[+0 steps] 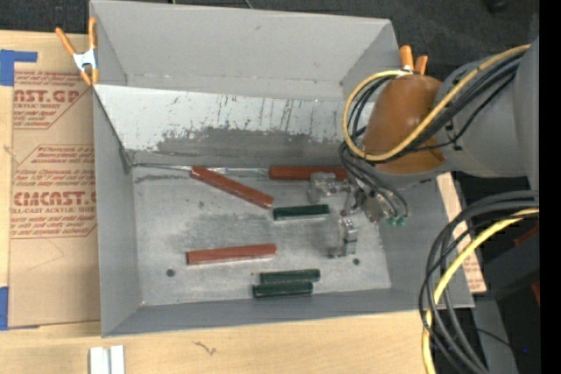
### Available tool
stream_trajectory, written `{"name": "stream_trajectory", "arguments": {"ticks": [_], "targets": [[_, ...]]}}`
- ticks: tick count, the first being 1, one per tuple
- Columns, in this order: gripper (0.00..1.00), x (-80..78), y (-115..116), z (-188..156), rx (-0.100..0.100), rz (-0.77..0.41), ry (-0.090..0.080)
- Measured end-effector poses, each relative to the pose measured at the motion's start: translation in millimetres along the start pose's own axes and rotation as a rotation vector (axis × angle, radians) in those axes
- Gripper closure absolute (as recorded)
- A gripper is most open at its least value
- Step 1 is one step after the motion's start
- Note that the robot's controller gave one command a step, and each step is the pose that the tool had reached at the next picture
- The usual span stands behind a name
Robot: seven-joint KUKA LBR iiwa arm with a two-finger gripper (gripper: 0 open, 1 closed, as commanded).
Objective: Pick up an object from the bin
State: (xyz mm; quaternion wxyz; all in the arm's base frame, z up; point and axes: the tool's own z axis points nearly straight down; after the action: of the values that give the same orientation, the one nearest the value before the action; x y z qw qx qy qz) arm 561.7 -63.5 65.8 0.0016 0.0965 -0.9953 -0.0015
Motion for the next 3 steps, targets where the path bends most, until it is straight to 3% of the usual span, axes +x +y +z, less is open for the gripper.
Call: {"name": "stream_trajectory", "arguments": {"ticks": [1,2,3], "targets": [[0.0,-29.1,63.5,-35.4,0.0,0.077,-0.009],[0.0,-25.5,52.2,-51.7,0.002,0.175,-0.006],[0.0,-19.2,56.3,-1.5,0.001,0.285,0.0]]}}
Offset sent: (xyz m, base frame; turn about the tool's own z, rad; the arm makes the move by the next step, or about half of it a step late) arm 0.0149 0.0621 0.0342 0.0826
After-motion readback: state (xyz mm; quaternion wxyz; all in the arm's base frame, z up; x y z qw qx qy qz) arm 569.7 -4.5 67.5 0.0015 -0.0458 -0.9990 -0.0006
